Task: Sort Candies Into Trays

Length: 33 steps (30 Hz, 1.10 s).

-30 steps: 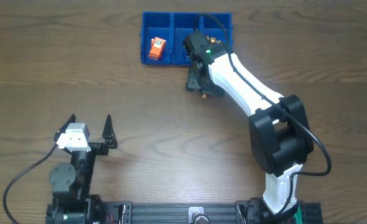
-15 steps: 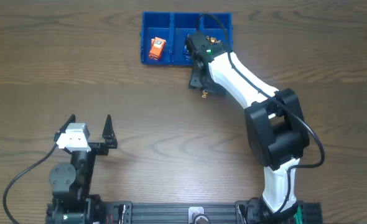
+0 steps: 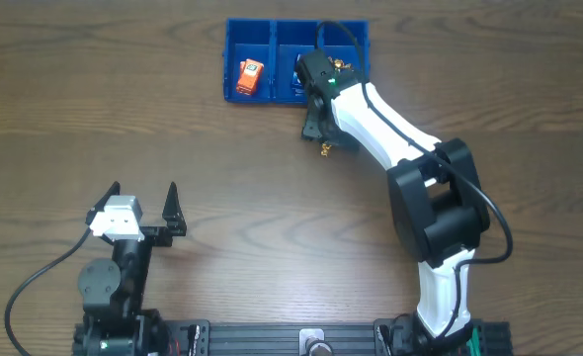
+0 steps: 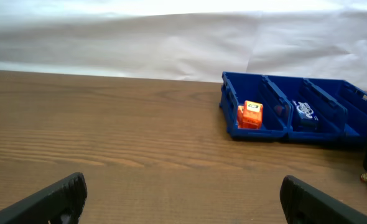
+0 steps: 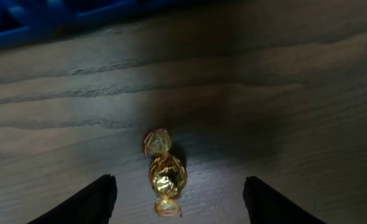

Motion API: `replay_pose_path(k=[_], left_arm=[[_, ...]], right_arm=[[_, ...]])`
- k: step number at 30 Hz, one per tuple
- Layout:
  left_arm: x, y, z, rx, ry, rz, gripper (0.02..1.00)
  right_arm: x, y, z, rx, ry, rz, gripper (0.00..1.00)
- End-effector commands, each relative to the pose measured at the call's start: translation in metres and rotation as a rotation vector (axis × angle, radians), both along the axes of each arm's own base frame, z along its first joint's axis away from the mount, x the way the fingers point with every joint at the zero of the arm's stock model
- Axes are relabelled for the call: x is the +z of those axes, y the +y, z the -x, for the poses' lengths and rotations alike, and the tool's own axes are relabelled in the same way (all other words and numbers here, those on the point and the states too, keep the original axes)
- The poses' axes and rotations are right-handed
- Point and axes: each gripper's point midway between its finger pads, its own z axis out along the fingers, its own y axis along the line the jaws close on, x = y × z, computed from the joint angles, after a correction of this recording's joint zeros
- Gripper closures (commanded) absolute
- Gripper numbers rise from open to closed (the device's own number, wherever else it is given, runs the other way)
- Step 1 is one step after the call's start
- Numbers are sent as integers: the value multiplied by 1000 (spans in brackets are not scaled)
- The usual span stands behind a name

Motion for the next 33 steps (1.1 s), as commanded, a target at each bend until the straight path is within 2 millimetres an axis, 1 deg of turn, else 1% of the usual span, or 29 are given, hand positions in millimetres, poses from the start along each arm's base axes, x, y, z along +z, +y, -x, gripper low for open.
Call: replay_pose_path(k=[1,3,9,14,17,23,27,33], left_arm=[[-16,-3,1,-19,48,-5,20],[-16,-3,1,-19,48,-5,20],[-16,-3,1,-19,48,-5,23],[-16,-3,1,-19,48,-5,23],[-16,-3,1,-19,48,-5,20],[-16,-3,1,-19,48,-5,20],[-16,-3,1,-19,48,-5,20],[-16,-3,1,-19,48,-4,20]], right_arm=[[-13,-7,-1,-28,16,29,329],[-17,-6,2,-26,34,27,336],[-20,-4,4,-23,45,21,343],[-20,-3,4,-22,47,18,417],[-22,-3,5,-20,52,20,443],[-23,1,6,-11,50,20,457],[-23,4,8,-2,49,20,487],[-27,4,9,-3,58,24,507]])
